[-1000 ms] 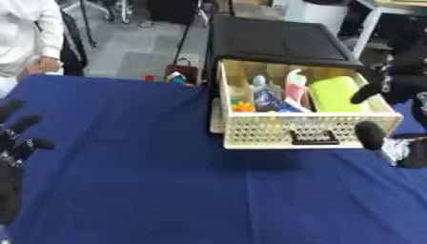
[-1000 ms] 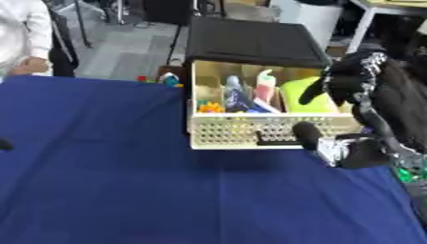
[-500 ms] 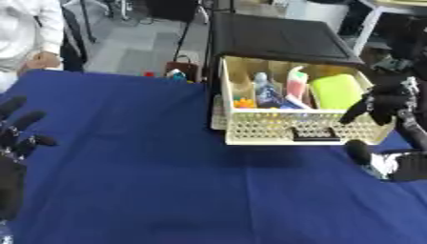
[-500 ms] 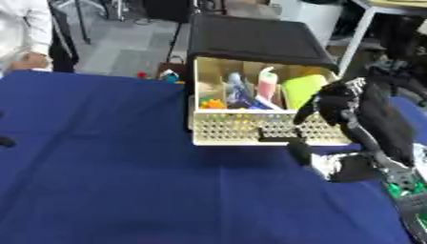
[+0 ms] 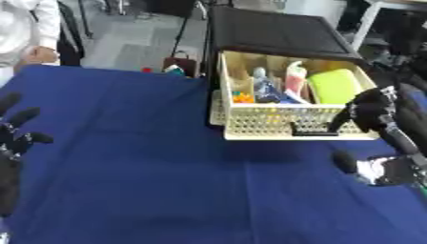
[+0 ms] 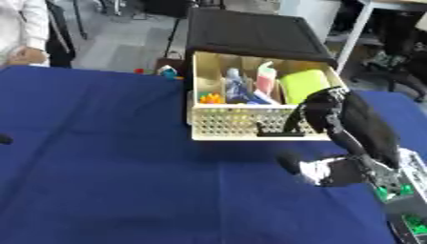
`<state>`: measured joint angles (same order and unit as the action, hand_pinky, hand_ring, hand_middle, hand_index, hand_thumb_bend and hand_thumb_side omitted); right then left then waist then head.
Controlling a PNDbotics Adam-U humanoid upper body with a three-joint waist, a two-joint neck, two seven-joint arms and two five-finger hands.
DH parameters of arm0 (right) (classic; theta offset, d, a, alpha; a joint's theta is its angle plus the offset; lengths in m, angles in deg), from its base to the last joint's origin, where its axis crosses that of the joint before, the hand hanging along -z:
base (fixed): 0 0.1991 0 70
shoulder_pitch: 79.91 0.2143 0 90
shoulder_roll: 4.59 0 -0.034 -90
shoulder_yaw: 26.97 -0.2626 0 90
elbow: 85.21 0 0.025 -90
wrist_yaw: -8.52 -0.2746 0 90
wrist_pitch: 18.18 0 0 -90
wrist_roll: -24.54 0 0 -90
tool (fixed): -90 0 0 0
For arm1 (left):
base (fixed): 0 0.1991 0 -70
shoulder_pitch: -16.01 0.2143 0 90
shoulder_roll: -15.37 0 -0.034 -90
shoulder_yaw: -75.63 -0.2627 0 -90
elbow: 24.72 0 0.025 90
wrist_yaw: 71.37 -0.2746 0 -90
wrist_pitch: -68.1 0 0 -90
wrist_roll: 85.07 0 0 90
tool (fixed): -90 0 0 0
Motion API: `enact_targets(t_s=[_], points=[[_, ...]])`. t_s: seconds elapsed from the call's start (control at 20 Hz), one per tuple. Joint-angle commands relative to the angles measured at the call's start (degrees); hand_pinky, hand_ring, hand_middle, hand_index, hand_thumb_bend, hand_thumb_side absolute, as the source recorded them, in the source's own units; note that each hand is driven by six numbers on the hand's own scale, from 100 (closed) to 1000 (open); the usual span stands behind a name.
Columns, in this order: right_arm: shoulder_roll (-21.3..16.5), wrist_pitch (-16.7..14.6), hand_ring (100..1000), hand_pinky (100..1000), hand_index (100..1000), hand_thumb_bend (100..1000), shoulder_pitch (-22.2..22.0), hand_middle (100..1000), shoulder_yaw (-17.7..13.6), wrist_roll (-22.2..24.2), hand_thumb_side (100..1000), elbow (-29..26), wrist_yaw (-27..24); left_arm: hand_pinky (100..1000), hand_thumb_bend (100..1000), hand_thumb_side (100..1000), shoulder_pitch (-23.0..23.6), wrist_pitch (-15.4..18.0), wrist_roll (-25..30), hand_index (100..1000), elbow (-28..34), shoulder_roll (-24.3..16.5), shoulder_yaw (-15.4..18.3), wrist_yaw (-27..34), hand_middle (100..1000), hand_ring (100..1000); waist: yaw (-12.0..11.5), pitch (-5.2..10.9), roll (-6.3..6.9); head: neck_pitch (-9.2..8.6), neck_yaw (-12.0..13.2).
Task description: Pick up objects from table and place into drawer.
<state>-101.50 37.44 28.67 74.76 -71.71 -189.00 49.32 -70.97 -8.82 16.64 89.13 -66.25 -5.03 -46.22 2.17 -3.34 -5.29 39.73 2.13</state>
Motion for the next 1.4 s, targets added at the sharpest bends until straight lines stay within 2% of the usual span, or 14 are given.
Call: enact_targets(t_s=[0.05, 0.2, 0.35, 0.4, 0.7, 1.4], points=[[-0.1, 0.39, 100, 154, 482, 468, 0.34, 155, -0.94, 1.19, 1000, -0.14, -1.04, 544, 113, 1000, -0.43, -0.35, 0.06, 822, 0.75, -0.58, -0.09, -0.17, 853, 805, -0.13, 0.48, 0.41, 0.14, -0.55], [0.86, 1.25, 100, 155, 480, 467, -0.37, 154, -1.19, 2.61, 1000, 0.25, -2.03, 543, 112, 1000, -0.53, -0.45, 0.17, 822, 0.75, -0.28, -0.12, -0.27, 853, 805, -0.34, 0.26, 0.61, -0.01, -1.02], [1.4, 1.99, 100, 157, 486, 419, -0.76, 158, -1.47, 4.22, 1000, 0.41, -3.14, 544, 113, 1000, -0.76, -0.73, 0.2, 822, 0.75, -0.06, -0.15, -0.34, 854, 805, -0.52, 0.09, 0.69, -0.01, -1.25], [1.49, 2.23, 100, 159, 491, 324, -0.84, 160, -1.56, 4.65, 1000, 0.49, -3.52, 544, 112, 1000, -0.83, -0.82, 0.19, 822, 0.75, 0.0, -0.15, -0.36, 854, 805, -0.58, 0.05, 0.7, -0.01, -1.27], [2.34, 3.12, 100, 172, 504, 113, -0.93, 170, -1.88, 8.3, 1000, 2.32, -6.92, 544, 113, 1000, -1.2, -1.2, 0.23, 822, 0.75, 0.45, -0.17, -0.37, 854, 805, -1.16, -0.24, 1.0, -0.1, -1.66], [3.54, 3.17, 100, 174, 526, 103, -0.75, 180, -1.88, 14.64, 1000, 4.57, -9.96, 544, 112, 1000, -1.56, -1.9, 0.55, 823, 0.75, 1.05, -0.44, -0.21, 855, 805, -1.71, -0.56, 1.32, 0.0, -2.63]])
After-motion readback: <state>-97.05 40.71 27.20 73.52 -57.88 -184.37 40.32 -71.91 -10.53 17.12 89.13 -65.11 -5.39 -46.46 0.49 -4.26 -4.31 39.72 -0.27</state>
